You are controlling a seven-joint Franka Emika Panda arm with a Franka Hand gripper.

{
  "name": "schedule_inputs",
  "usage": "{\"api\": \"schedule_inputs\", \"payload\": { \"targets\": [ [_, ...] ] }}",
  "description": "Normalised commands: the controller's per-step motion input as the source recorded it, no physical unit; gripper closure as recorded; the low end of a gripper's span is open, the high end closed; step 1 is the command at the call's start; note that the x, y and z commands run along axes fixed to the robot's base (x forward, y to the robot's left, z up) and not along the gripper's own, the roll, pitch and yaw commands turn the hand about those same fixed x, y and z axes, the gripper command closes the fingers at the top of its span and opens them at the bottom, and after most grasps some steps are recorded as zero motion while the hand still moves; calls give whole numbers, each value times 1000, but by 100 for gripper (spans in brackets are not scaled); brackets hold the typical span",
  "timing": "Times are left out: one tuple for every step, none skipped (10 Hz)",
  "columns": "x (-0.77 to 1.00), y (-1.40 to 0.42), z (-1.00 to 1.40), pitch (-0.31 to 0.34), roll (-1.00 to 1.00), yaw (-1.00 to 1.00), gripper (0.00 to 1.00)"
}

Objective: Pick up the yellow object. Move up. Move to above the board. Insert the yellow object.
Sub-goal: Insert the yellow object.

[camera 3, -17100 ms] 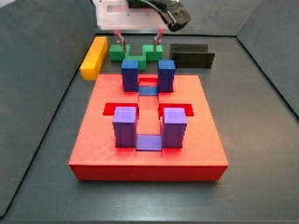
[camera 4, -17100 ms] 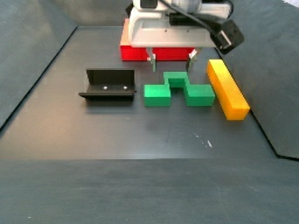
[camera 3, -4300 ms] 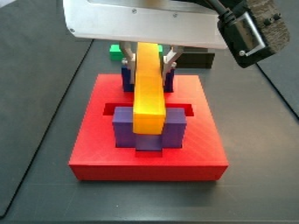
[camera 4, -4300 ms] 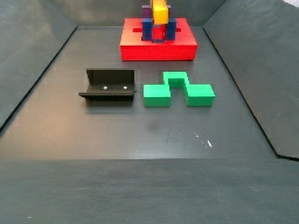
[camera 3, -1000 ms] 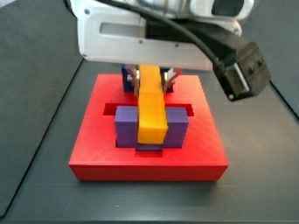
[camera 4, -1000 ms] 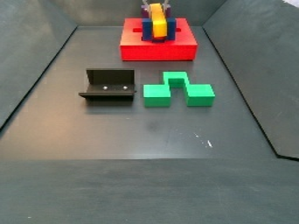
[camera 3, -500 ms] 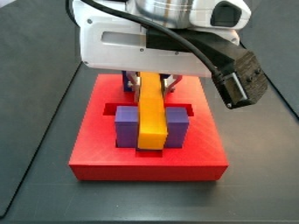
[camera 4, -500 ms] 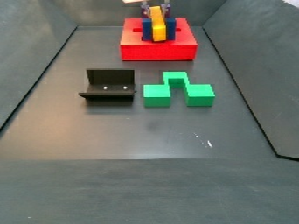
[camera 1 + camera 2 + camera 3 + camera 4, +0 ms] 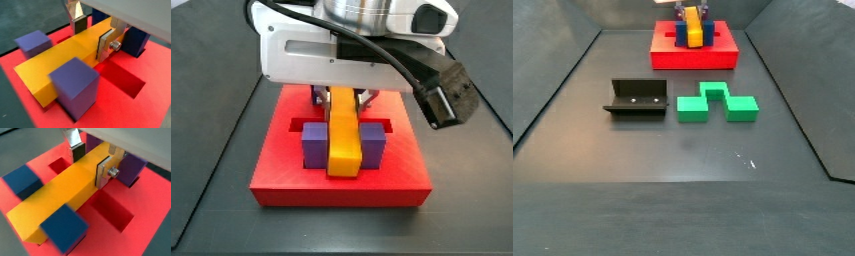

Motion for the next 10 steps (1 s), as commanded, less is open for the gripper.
{"api": "schedule_inputs", "payload": {
  "targets": [
    [0,0,-69,0,10,0,100],
    [31,9,-134,0,26,0,100],
    [83,51,-146,0,43,0,100],
    [100,57,-109,0,36,0,100],
    [63,3,-100,0,31,0,100],
    [0,0,-83,0,11,0,100],
    [0,-20,-109,0,11,0,100],
    [0,-123,-200,0,76,0,100],
    [0,-86,-237,0,126,0,100],
    [6,0,-189,0,124,0,100]
  ]
}}
